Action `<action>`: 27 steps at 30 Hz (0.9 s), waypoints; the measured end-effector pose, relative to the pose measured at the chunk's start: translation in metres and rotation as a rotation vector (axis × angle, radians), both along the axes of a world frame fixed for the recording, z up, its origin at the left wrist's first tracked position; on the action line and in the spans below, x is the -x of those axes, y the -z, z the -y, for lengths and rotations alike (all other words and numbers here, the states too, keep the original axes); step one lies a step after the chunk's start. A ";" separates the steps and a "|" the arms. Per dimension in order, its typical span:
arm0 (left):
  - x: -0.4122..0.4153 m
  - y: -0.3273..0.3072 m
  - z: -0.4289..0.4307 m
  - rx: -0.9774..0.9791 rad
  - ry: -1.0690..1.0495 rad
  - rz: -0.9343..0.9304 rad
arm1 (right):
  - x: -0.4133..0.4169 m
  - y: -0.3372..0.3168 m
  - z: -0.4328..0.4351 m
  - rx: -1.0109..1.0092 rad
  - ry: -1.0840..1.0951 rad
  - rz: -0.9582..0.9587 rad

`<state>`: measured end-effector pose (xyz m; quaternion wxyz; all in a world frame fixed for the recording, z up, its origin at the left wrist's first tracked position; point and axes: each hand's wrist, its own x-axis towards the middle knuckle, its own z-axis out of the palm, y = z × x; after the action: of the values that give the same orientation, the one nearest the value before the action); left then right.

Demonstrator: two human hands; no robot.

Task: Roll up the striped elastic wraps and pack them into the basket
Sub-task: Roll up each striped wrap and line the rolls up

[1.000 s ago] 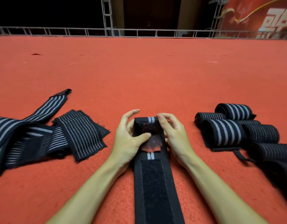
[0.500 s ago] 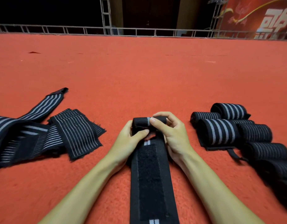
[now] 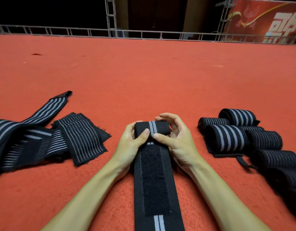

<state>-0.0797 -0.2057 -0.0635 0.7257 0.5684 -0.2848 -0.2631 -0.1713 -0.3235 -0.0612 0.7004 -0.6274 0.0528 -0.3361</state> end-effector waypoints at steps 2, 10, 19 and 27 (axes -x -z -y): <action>-0.001 0.001 -0.001 -0.007 0.001 0.073 | 0.001 0.000 0.000 0.033 0.005 -0.033; -0.006 -0.001 -0.006 0.053 -0.041 0.275 | -0.003 0.000 -0.005 0.203 0.145 -0.225; 0.004 0.000 0.002 0.054 0.075 0.163 | -0.006 -0.002 -0.013 0.285 0.200 -0.334; 0.005 -0.005 -0.005 0.079 0.099 0.295 | -0.002 -0.002 -0.012 0.150 0.074 -0.154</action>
<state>-0.0848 -0.2007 -0.0590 0.6839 0.5573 -0.4260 -0.2007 -0.1691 -0.3116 -0.0597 0.6324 -0.6998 0.1043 -0.3153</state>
